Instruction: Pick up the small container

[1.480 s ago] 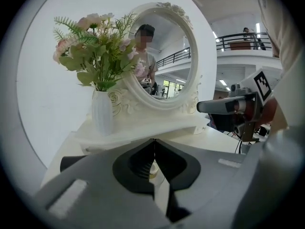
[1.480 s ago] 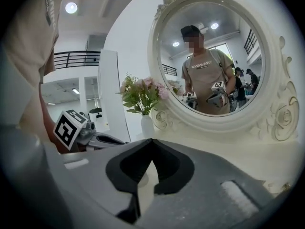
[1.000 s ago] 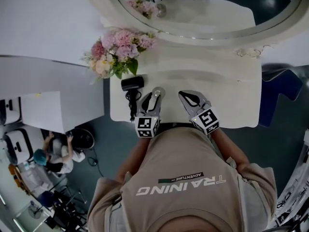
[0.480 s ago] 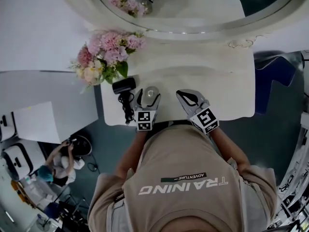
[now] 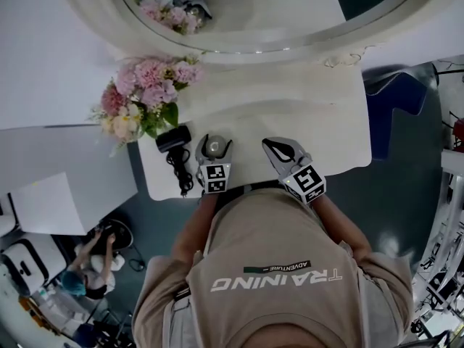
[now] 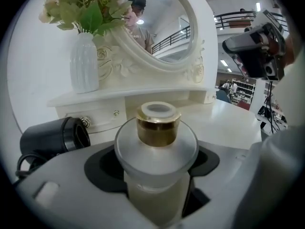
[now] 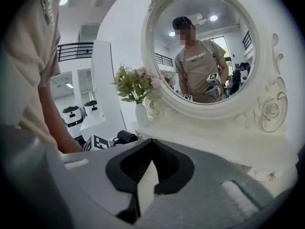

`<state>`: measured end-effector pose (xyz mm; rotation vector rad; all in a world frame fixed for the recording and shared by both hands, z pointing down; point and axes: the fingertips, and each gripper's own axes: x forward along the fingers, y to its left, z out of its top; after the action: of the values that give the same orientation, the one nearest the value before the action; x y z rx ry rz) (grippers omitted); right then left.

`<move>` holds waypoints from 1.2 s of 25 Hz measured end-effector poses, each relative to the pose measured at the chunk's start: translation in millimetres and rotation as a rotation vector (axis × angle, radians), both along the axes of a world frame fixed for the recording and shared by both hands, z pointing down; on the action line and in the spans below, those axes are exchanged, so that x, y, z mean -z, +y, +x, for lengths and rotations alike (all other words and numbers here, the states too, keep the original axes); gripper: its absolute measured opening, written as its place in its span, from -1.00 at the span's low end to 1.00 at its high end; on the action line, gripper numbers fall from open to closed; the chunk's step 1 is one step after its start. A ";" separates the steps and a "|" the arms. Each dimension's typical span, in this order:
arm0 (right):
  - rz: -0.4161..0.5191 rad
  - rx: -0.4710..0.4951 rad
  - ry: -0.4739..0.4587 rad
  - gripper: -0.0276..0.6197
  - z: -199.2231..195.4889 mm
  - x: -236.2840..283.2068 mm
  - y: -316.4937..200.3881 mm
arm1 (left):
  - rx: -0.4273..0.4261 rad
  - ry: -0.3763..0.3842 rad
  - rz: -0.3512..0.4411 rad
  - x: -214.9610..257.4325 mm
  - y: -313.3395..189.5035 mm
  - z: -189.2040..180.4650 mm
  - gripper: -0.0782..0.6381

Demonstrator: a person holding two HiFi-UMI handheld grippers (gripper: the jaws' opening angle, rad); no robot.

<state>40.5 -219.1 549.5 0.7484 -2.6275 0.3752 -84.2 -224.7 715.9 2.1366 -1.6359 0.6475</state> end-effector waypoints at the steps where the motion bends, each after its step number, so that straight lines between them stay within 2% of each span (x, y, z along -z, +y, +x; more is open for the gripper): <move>1: 0.000 -0.006 0.000 -0.91 0.7 -0.2 1.2 | 0.002 -0.006 0.002 -0.3 -0.5 0.2 0.23; 9: -0.009 -0.008 -0.006 -0.91 -5.4 -2.4 17.3 | -0.014 -0.025 -0.013 -1.2 -0.9 0.8 0.21; 16: -0.009 -0.032 -0.022 -0.91 -0.5 -1.9 22.7 | -0.045 -0.004 -0.046 3.7 3.8 0.2 0.20; 22: 0.001 -0.033 -0.037 -0.91 1.8 -1.2 23.9 | -0.063 0.026 -0.023 36.0 8.9 3.5 0.20; 26: -0.010 -0.041 -0.067 -0.91 0.8 -0.1 22.2 | -0.067 0.078 -0.049 61.8 16.4 8.2 0.20; 30: -0.002 -0.042 -0.101 -0.91 -5.5 5.2 15.2 | -0.072 0.082 -0.033 89.2 19.0 5.9 0.20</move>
<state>35.0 -203.9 544.3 0.8052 -2.7085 0.4378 -78.2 -205.7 626.8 2.1772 -1.5018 0.5951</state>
